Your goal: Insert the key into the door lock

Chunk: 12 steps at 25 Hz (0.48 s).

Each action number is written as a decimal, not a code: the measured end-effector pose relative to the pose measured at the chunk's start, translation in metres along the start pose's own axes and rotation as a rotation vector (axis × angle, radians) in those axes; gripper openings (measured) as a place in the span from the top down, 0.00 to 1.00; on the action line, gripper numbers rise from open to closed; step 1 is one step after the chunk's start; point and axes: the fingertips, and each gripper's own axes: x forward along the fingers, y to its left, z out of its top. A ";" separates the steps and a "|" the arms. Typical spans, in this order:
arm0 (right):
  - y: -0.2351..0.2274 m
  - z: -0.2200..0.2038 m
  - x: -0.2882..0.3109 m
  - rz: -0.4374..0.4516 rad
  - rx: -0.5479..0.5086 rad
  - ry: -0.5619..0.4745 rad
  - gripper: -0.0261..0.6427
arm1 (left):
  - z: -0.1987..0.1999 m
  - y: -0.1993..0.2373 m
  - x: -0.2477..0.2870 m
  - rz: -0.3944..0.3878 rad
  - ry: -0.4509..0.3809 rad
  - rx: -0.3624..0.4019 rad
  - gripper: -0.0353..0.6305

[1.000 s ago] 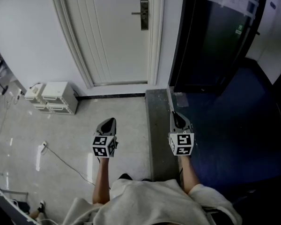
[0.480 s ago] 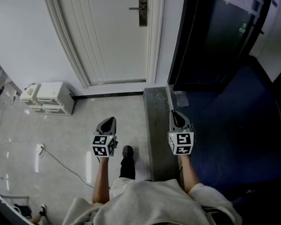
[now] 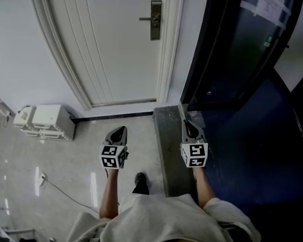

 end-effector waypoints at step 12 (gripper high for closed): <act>-0.010 0.039 0.178 -0.059 -0.011 0.001 0.92 | 0.063 0.117 0.144 -0.058 -0.008 0.010 0.92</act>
